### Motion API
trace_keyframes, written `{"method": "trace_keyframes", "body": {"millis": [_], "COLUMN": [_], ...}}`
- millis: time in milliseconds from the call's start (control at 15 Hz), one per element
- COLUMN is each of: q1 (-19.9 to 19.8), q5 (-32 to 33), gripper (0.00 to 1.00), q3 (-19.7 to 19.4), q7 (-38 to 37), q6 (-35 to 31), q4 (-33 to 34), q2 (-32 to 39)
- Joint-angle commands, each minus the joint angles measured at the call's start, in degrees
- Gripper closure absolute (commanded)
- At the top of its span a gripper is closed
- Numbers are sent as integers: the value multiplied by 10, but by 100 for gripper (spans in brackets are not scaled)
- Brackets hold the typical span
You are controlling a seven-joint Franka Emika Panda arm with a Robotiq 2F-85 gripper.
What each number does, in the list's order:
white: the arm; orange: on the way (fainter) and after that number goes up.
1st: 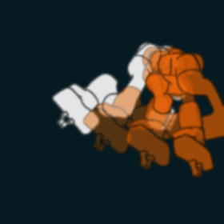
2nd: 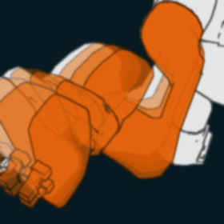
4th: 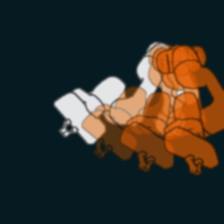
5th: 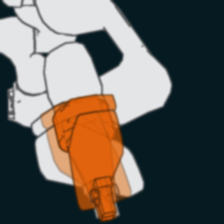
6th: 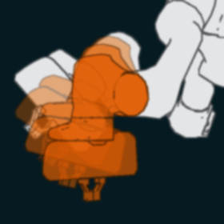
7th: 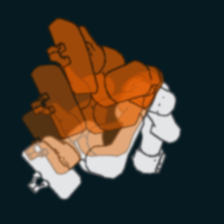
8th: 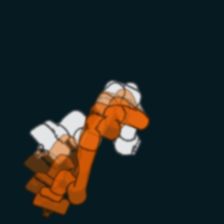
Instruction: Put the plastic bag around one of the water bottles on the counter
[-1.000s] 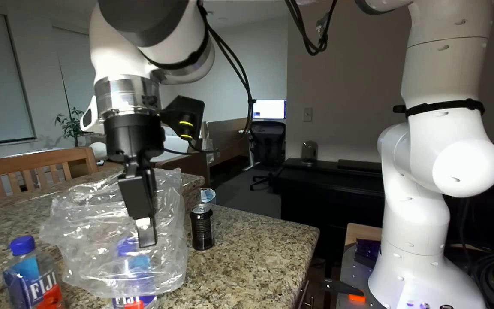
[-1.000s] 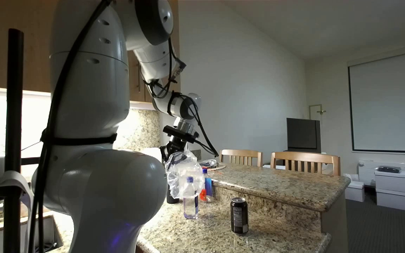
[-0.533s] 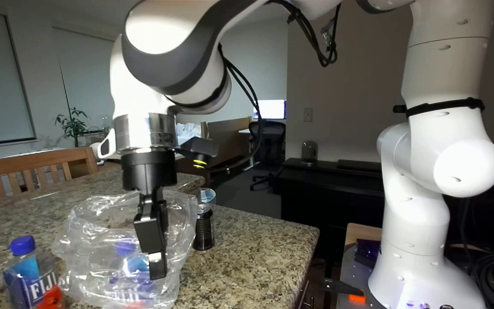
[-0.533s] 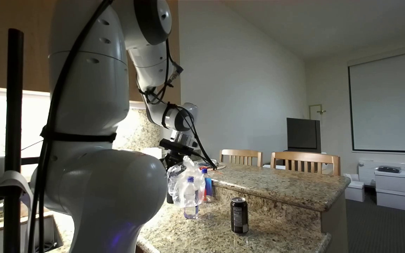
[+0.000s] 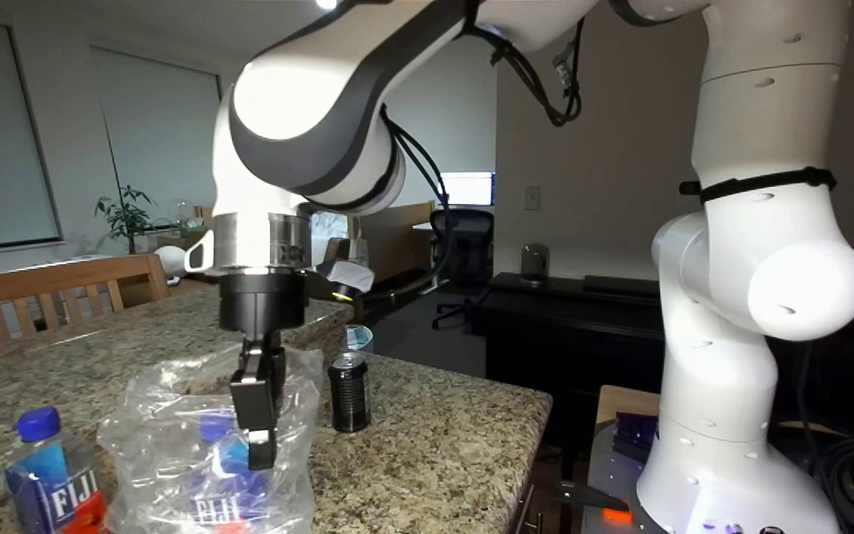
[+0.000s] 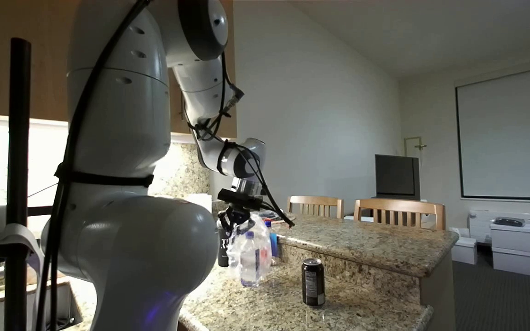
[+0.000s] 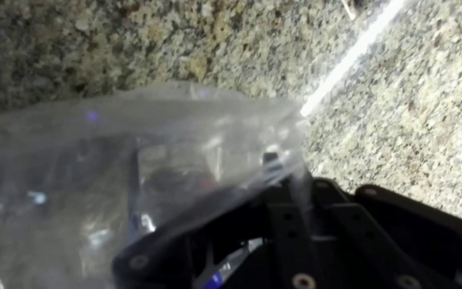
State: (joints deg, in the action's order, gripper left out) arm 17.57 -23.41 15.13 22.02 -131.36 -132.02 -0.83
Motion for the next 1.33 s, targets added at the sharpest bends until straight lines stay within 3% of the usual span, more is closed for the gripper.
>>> {"method": "trace_keyframes", "body": {"millis": [0,333,800,933,1267], "q1": [-7,-9,-9,-6,1], "q5": [45,59,16,2,26], "gripper": [91,91,91,66,37], "q3": [2,7,27,35,42], "q7": [6,16,40,42,10], "q6": [-36,-47,-36,-25,-6], "q4": [39,79,77,80,82], "q2": [25,58,50,41,15]}}
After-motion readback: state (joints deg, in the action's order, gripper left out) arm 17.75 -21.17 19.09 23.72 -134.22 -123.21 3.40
